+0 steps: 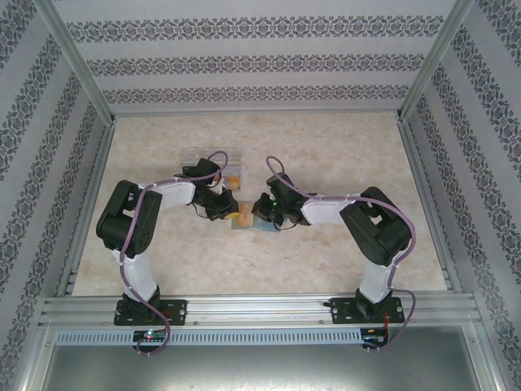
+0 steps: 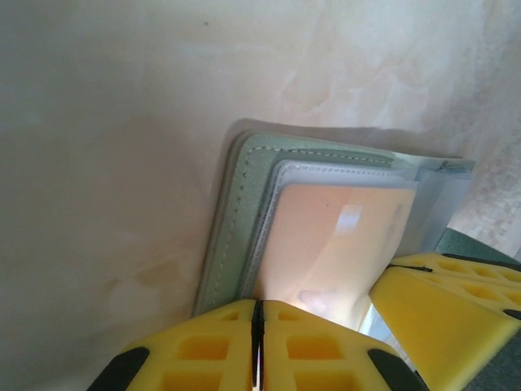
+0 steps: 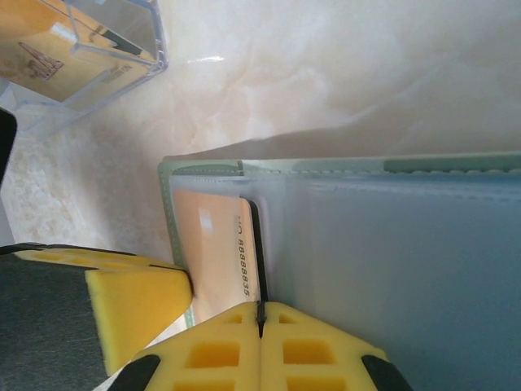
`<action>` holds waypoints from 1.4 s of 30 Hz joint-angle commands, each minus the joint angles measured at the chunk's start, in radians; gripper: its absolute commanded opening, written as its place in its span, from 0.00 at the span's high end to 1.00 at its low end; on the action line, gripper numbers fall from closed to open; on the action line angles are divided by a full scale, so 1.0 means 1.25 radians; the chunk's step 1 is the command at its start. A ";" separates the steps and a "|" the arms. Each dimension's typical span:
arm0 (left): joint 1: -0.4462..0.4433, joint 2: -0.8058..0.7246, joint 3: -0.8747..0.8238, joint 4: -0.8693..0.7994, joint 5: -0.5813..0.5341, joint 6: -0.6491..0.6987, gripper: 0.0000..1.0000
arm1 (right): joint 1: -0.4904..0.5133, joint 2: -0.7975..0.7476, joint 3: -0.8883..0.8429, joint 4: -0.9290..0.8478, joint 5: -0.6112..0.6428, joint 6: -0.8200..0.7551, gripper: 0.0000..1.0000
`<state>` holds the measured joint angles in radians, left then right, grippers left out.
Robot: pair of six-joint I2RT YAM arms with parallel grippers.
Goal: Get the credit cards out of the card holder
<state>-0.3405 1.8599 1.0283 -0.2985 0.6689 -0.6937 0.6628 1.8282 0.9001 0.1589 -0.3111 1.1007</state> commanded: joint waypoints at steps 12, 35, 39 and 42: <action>-0.012 -0.004 -0.032 -0.058 -0.066 -0.007 0.89 | -0.030 -0.042 -0.055 0.016 0.011 -0.020 0.98; -0.011 0.022 -0.035 -0.060 -0.064 -0.002 0.92 | -0.001 -0.006 0.018 -0.020 -0.029 -0.072 0.82; -0.011 0.022 -0.035 -0.061 -0.064 -0.002 0.93 | 0.000 -0.025 0.025 -0.062 0.010 -0.095 0.81; -0.012 0.022 -0.033 -0.062 -0.065 -0.001 0.93 | 0.001 -0.024 0.043 -0.088 -0.001 -0.116 0.80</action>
<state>-0.3470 1.8465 1.0138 -0.3016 0.6460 -0.6998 0.6525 1.8072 0.9176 0.1059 -0.3294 1.0042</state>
